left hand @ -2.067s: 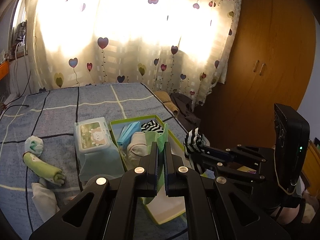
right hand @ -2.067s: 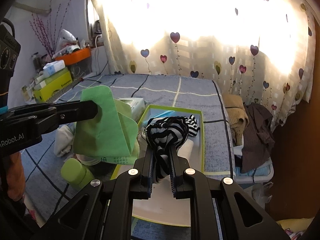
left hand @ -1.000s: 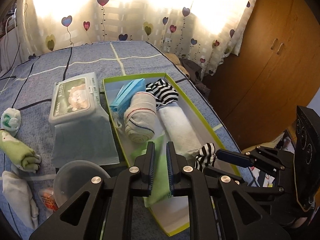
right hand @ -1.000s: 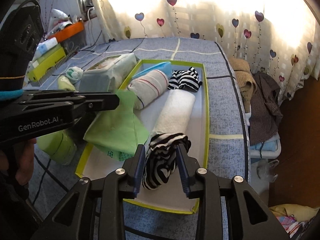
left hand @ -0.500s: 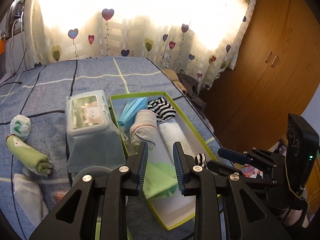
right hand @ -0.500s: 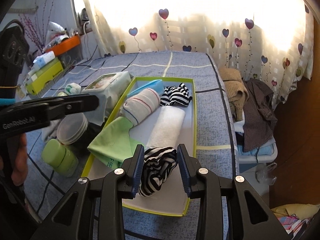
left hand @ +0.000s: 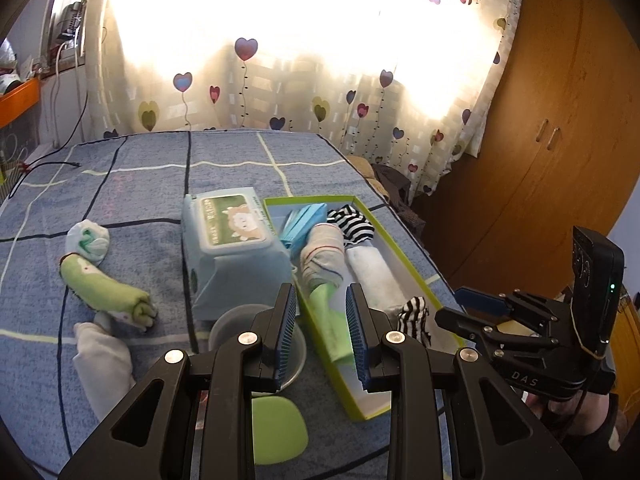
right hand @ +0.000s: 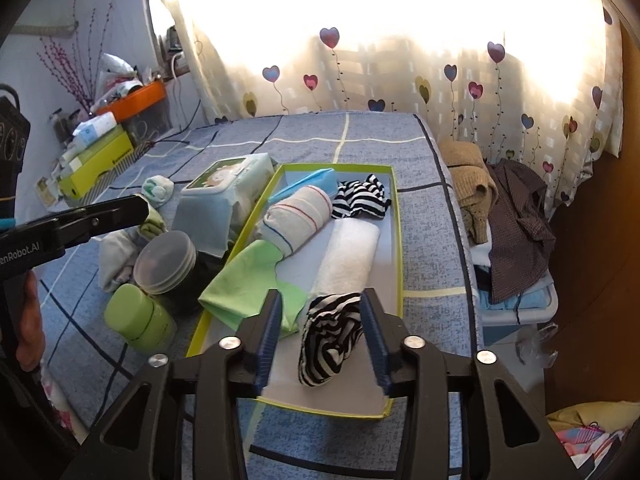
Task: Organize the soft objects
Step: 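Lower the striped sock and green cloth into the tray and open both grippers, then withdraw both grippers from the tray back toward the pile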
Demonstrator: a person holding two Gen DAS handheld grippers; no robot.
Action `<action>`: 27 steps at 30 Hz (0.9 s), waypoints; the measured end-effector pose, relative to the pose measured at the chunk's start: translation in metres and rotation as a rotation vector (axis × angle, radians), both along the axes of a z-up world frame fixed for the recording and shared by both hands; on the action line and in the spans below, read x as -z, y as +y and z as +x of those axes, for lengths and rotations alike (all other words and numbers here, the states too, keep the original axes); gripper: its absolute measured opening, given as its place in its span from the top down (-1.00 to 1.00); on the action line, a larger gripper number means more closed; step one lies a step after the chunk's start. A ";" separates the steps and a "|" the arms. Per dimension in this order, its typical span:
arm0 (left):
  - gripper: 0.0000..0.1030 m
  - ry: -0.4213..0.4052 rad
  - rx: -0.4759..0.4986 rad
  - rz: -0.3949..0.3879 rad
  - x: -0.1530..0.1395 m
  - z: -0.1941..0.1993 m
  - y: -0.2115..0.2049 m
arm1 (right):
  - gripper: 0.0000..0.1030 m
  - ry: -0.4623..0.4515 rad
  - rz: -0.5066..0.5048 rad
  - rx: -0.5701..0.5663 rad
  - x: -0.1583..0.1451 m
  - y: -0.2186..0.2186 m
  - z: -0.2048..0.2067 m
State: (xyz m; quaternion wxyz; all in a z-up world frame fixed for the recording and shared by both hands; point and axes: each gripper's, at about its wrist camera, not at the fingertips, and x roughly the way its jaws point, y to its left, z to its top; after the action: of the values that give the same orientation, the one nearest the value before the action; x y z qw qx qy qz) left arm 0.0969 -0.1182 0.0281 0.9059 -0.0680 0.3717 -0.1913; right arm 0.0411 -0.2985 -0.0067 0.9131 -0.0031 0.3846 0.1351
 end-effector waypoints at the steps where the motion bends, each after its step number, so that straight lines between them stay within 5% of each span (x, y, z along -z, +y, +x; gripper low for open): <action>1: 0.47 0.000 -0.006 0.001 0.000 -0.001 0.003 | 0.04 -0.003 -0.001 -0.003 -0.001 0.002 -0.001; 27: 0.47 -0.043 -0.098 0.014 0.000 -0.038 0.043 | 0.03 -0.062 0.000 -0.092 -0.022 0.048 -0.024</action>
State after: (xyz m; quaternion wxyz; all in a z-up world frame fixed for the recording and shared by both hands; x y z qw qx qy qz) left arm 0.0592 -0.0755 0.0281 0.9223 -0.0759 0.3498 -0.1456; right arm 0.0170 -0.2508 0.0156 0.9174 -0.0251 0.3557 0.1767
